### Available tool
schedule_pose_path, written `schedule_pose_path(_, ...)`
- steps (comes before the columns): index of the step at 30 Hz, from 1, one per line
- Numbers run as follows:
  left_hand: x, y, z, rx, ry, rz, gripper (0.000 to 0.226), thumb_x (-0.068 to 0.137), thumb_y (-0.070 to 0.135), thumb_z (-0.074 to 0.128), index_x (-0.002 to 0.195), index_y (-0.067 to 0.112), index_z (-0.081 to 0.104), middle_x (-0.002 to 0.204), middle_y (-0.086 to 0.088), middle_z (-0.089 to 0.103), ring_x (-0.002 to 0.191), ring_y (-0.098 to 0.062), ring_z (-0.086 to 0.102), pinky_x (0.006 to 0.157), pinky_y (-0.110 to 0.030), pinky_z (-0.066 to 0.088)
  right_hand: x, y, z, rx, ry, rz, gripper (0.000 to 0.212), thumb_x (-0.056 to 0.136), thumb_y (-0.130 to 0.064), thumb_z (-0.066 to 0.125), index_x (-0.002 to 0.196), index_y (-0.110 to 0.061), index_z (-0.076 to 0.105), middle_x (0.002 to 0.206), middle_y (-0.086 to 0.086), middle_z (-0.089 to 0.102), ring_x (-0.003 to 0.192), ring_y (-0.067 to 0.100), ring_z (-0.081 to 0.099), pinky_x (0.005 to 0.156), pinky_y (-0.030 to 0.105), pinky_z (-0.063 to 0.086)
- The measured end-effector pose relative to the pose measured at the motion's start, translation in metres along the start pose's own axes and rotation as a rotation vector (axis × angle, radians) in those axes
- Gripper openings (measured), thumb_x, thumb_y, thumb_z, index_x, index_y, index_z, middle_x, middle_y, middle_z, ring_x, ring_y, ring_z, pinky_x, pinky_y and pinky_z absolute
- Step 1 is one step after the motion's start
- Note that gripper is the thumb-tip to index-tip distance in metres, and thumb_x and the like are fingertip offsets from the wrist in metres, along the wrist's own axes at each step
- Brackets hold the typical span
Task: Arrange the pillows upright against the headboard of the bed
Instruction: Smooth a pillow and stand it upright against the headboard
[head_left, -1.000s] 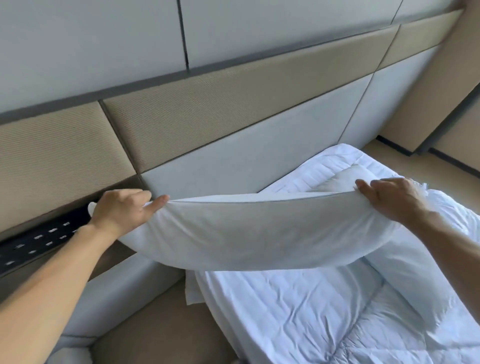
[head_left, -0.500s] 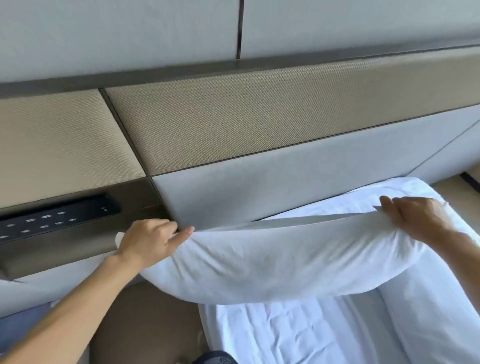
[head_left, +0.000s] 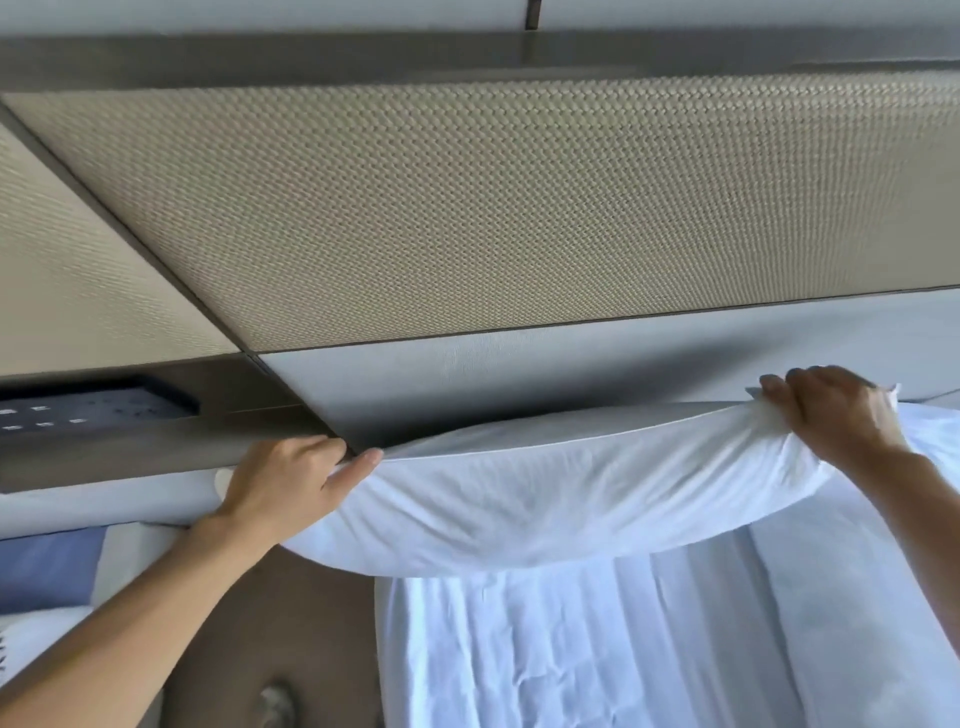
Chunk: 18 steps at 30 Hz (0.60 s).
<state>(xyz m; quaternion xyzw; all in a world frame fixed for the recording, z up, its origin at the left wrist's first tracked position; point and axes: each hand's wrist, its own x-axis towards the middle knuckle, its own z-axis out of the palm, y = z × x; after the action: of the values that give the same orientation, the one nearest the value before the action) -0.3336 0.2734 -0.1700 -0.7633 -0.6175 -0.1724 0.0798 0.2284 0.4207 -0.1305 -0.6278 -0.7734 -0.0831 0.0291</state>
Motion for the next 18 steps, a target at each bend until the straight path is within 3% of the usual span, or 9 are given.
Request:
schedule_pose_path(4, 0.008, 0.005, 0.009, -0.025, 0.044, -0.067, 0.075, 0.098, 0.067, 0.033, 0.047, 0.012, 0.041, 0.042, -0.003, 0.039, 0.036, -0.029, 0.045, 0.042, -0.022, 0.022, 0.026, 0.008, 0.023, 0.007, 0.123, 0.004, 0.06, 0.099, -0.044, 0.035, 0.061, -0.001, 0.051, 0.059, 0.019, 0.054, 0.066, 0.041, 0.059, 0.057, 0.043, 0.048)
schedule_pose_path(10, 0.029, -0.002, 0.046, 0.055, 0.056, 0.04, 0.06, 0.094, 0.059, 0.056, 0.054, 0.017, 0.037, 0.046, -0.001, 0.038, 0.039, -0.024, 0.046, 0.035, -0.03, 0.034, 0.023, 0.01, 0.077, -0.008, 0.075, 0.076, 0.061, 0.096, -0.048, 0.035, 0.07, 0.002, 0.059, 0.071, 0.026, 0.06, 0.079, 0.046, 0.06, 0.075, 0.052, 0.048)
schedule_pose_path(14, 0.017, -0.004, 0.037, -0.008, 0.055, 0.094, 0.056, 0.094, 0.054, 0.058, 0.059, 0.014, 0.042, 0.056, -0.002, 0.041, 0.052, -0.022, 0.047, 0.05, -0.034, 0.035, 0.018, -0.014, 0.072, 0.034, 0.116, 0.119, 0.058, 0.103, -0.046, 0.03, 0.075, -0.001, 0.052, 0.077, 0.028, 0.057, 0.079, 0.046, 0.055, 0.073, 0.053, 0.042)
schedule_pose_path(16, 0.004, -0.015, 0.028, -0.066, -0.045, 0.103, 0.053, 0.095, 0.057, 0.054, 0.066, 0.013, 0.048, 0.064, 0.0, 0.045, 0.06, -0.023, 0.047, 0.057, -0.034, 0.038, 0.013, -0.048, 0.063, 0.204, 0.208, 0.086, 0.054, 0.104, -0.045, 0.03, 0.08, -0.003, 0.054, 0.081, 0.024, 0.059, 0.078, 0.044, 0.056, 0.073, 0.051, 0.041)
schedule_pose_path(18, -0.009, -0.027, 0.014, -0.075, -0.186, 0.128, 0.051, 0.095, 0.059, 0.049, 0.076, 0.013, 0.059, 0.073, 0.002, 0.053, 0.068, -0.023, 0.052, 0.063, -0.035, 0.044, 0.007, -0.107, 0.05, 0.399, 0.212, -0.063, 0.046, 0.103, -0.043, 0.039, 0.09, -0.006, 0.063, 0.09, 0.016, 0.066, 0.083, 0.04, 0.06, 0.076, 0.046, 0.043)
